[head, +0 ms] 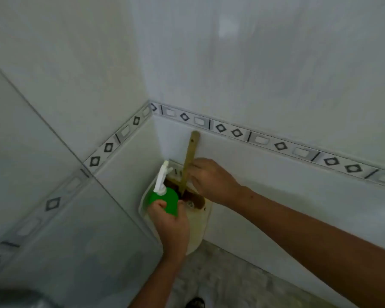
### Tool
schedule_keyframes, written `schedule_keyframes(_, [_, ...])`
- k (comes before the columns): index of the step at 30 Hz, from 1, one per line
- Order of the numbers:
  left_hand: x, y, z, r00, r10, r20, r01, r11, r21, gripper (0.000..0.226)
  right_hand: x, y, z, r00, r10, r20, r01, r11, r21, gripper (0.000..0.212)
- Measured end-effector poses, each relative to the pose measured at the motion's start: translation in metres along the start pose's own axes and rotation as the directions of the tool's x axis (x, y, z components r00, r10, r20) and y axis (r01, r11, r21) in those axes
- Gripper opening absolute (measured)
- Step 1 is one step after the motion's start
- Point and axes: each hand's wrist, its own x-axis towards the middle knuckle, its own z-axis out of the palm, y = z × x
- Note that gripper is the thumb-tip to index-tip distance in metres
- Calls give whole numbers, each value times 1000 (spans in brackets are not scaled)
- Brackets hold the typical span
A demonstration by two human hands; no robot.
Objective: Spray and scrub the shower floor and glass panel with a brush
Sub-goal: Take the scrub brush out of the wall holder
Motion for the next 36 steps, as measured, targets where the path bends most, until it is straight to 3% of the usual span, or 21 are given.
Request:
schedule_keyframes(3, [18, -7, -1, 988, -143, -52, 145, 989, 23, 42, 38, -1, 9, 993, -31, 116, 59, 969, -241, 23])
schedule_keyframes(7, [47, -16, 3, 990, -139, -6, 139, 990, -20, 55, 66, -3, 9, 932, 40, 361, 145, 871, -470, 19])
schedule_keyframes(10, [69, -23, 11, 990, -90, 110, 95, 995, -34, 55, 72, -14, 8, 865, 141, 482, 190, 796, -575, 20])
schedule_keyframes(13, [84, -30, 14, 972, -24, 235, 43, 996, -78, 44, 77, -23, 4, 835, 221, 504, 139, 801, -582, 16])
schedule_keyframes(15, [96, -35, 15, 957, 41, 288, -15, 996, -91, 43, 79, -24, 3, 771, 304, 560, 83, 824, -561, 16])
schedule_keyframes(19, [116, -40, 17, 906, 131, 403, -95, 990, -108, 57, 69, -15, -1, 674, 380, 634, -32, 872, -489, 23])
schedule_keyframes(23, [120, -37, 19, 892, 45, 450, 13, 992, -124, 35, 54, 5, -24, 615, 437, 656, -123, 875, -467, 15])
schedule_keyframes(28, [109, -27, 31, 856, -14, 516, 89, 989, -120, 20, 3, 25, -40, 520, 528, 672, -288, 848, -444, 27])
schedule_keyframes(32, [78, 1, 49, 759, -15, 651, 94, 992, -87, 16, -66, 45, -43, 440, 600, 668, -498, 782, -375, 31])
schedule_keyframes(36, [20, 37, 80, 636, 15, 771, 58, 996, -67, 38, -156, 55, -48, 333, 676, 657, -706, 641, -302, 31])
